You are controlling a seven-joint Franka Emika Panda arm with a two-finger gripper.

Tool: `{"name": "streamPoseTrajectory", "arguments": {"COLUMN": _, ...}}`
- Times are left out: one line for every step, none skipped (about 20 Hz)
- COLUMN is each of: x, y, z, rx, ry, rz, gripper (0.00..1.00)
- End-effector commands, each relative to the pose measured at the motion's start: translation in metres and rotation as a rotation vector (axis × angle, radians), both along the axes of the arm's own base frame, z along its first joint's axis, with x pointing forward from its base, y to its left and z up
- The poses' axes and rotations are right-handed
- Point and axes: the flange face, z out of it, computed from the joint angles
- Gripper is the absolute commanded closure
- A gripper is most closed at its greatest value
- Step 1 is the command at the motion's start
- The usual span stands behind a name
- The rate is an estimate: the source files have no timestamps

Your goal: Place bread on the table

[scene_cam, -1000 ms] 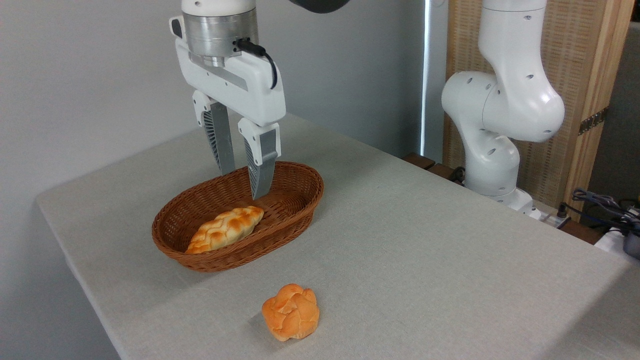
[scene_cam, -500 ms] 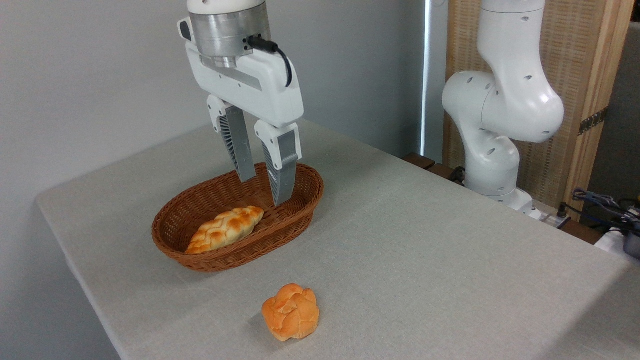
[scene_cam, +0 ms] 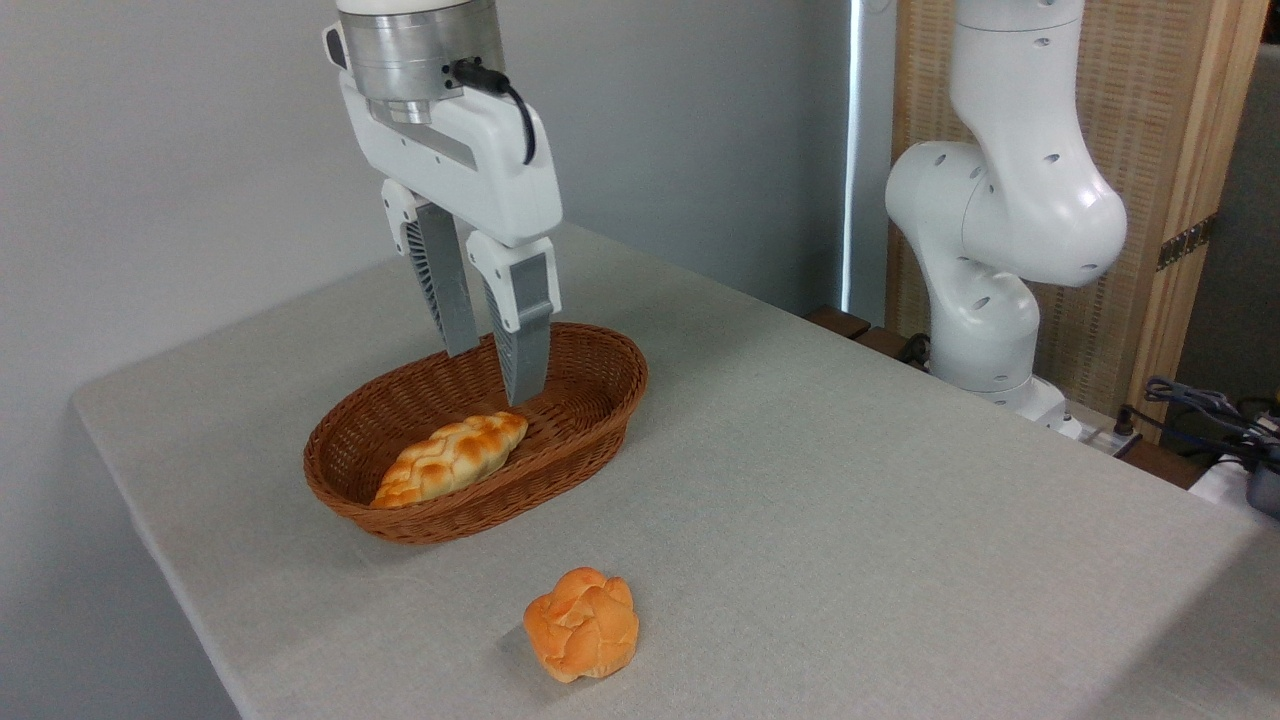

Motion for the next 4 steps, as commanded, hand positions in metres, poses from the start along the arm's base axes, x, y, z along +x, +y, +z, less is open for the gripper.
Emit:
{"name": "streamPoseTrajectory", "arguments": {"x": -0.0001, "y": -0.0037, "z": 0.004, "rx": 0.013, "ry": 0.018, "rz": -0.015, "gripper": 0.0}}
{"name": "streamPoseTrajectory", "arguments": {"x": -0.0001, "y": -0.0028, "z": 0.0033, "rx": 0.013, "ry": 0.02, "rz": -0.014, "gripper": 0.0}}
{"name": "streamPoseTrajectory", "arguments": {"x": 0.0001, "y": 0.0006, "z": 0.0033, "rx": 0.013, "ry": 0.02, "rz": -0.008, "gripper": 0.0}}
{"name": "streamPoseTrajectory", "arguments": {"x": 0.0001, "y": 0.0005, "z": 0.0033, "rx": 0.012, "ry": 0.02, "rz": -0.006, "gripper": 0.0}}
